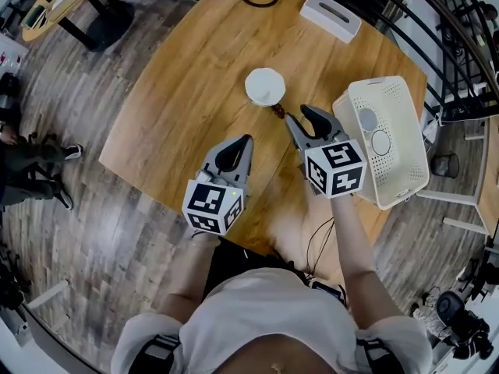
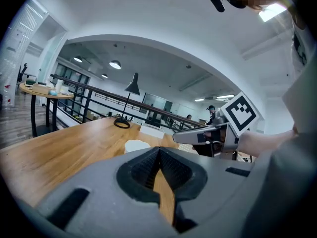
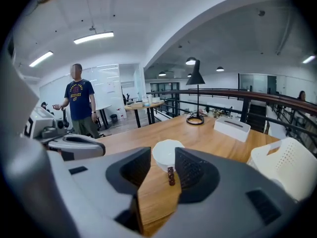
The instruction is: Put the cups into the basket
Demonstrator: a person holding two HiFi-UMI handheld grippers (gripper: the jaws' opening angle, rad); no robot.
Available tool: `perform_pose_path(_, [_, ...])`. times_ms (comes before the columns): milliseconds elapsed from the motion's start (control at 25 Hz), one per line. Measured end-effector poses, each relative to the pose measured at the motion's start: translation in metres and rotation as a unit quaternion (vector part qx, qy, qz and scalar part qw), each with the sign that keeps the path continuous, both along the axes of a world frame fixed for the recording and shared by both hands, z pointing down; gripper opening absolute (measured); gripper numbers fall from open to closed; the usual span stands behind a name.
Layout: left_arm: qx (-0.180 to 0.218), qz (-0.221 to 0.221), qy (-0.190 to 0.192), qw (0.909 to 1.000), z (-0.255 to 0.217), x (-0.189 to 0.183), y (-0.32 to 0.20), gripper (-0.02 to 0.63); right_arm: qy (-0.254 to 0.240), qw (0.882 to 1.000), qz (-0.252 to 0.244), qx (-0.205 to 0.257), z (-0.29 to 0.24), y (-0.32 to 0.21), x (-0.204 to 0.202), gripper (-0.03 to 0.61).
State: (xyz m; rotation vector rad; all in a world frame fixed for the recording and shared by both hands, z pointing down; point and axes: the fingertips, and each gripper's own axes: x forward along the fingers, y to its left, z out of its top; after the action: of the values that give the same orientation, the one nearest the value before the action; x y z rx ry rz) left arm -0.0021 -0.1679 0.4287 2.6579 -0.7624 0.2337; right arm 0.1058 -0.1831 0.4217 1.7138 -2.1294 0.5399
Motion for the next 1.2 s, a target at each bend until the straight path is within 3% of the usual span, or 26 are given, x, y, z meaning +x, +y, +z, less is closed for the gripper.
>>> perform_pose_path(280, [-0.013,-0.005,0.002,0.9999,0.026,0.012,-0.044,0.008,-0.078,0.993,0.049,-0.068,0.036,-0.050,0.032,0.214])
perform_pose_path(440, [-0.025,-0.008,0.010,0.9996,0.037,0.019,-0.054,0.008,-0.056,0.991,0.040,-0.115,0.064,-0.068,0.042,0.232])
perform_pose_path(600, [-0.013,-0.002,-0.006,0.9999,0.046,0.028,-0.065,0.008,-0.045,0.988,0.034,-0.141,0.077,-0.084,0.043,0.232])
perform_pose_path(1000, [-0.032,-0.016,0.006,0.9993,0.065,0.026,-0.089,0.008,-0.055,0.973,0.018,-0.222,0.116,-0.102,0.040,0.230])
perform_pose_path(1080, [-0.038,-0.018,0.014,0.9990,0.066,0.026,-0.091,0.008,-0.060,0.967,0.019,-0.247,0.123,-0.105,0.041,0.201])
perform_pose_path(1160, [-0.040,-0.016,0.017,0.9989,0.066,0.027,-0.092,0.008,-0.059,0.961,0.020,-0.269,0.128,-0.108,0.043,0.102])
perform_pose_path(1200, [-0.041,-0.015,0.018,0.9989,0.066,0.027,-0.093,0.008,-0.056,0.958,0.016,-0.279,0.130,-0.109,0.043,0.088])
